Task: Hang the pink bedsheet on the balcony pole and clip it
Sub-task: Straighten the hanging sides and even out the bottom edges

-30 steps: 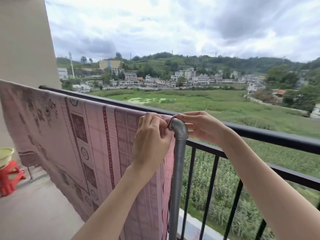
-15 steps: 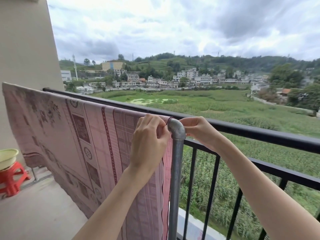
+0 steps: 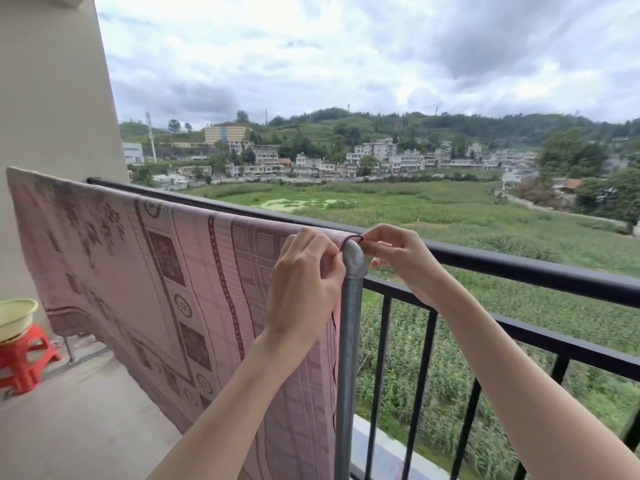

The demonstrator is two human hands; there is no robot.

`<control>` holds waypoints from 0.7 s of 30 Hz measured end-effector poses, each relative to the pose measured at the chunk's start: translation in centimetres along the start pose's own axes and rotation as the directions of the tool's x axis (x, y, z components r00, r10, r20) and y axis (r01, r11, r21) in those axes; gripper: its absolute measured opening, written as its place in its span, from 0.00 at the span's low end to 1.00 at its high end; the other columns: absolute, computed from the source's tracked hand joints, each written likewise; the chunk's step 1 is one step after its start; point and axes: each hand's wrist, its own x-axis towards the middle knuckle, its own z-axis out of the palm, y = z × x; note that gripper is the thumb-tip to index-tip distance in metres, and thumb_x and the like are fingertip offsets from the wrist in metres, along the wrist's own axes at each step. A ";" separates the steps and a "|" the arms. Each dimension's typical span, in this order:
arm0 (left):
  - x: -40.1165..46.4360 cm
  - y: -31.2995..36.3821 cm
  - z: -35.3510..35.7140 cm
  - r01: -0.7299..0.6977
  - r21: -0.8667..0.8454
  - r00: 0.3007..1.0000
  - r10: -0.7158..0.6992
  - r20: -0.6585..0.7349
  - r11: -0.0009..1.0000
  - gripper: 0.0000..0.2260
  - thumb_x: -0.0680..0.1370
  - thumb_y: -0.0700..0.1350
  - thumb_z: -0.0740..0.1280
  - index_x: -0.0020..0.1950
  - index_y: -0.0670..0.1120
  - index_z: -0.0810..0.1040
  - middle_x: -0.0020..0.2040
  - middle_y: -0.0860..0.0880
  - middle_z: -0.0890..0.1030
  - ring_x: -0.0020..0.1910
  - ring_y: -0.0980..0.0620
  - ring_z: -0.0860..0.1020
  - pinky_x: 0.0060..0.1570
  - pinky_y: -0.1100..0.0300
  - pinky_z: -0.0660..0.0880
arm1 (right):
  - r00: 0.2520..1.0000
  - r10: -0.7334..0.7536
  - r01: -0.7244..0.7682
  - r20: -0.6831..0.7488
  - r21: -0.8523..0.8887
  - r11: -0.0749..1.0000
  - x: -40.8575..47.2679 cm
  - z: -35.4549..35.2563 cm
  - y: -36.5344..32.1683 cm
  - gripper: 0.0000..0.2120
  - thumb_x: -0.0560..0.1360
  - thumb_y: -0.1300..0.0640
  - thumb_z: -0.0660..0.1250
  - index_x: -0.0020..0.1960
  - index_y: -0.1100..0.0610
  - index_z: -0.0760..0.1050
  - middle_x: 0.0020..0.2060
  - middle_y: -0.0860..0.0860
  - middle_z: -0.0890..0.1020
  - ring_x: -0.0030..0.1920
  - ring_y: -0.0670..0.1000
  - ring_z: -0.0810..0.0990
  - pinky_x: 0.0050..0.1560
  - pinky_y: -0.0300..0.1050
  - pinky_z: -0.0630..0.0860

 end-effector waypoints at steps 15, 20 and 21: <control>-2.5 0.4 2.3 -0.015 -0.090 0.999 0.012 -0.033 0.996 0.12 0.73 0.47 0.67 0.53 0.43 0.74 0.49 0.51 0.72 0.47 0.58 0.71 0.49 0.79 0.66 | 0.996 0.070 -0.076 0.048 0.148 0.986 -3.4 0.3 2.2 0.20 0.70 0.49 0.67 0.56 0.60 0.79 0.49 0.53 0.83 0.49 0.48 0.79 0.52 0.47 0.75; -4.0 0.0 3.4 0.174 -0.247 0.980 -0.192 -0.050 0.953 0.12 0.73 0.47 0.69 0.51 0.43 0.72 0.46 0.51 0.74 0.40 0.56 0.74 0.42 0.69 0.74 | 0.989 0.135 -0.143 0.058 0.170 0.975 -4.9 1.2 3.7 0.14 0.74 0.55 0.66 0.56 0.61 0.79 0.48 0.55 0.83 0.46 0.48 0.80 0.53 0.47 0.75; -4.0 -0.1 3.5 0.201 -0.275 0.973 -0.223 -0.053 0.940 0.09 0.74 0.45 0.69 0.50 0.44 0.73 0.45 0.50 0.76 0.40 0.55 0.76 0.42 0.67 0.75 | 0.988 0.143 -0.151 0.061 0.166 0.974 -5.2 1.5 4.1 0.13 0.74 0.56 0.66 0.56 0.60 0.79 0.48 0.54 0.83 0.46 0.48 0.80 0.53 0.47 0.75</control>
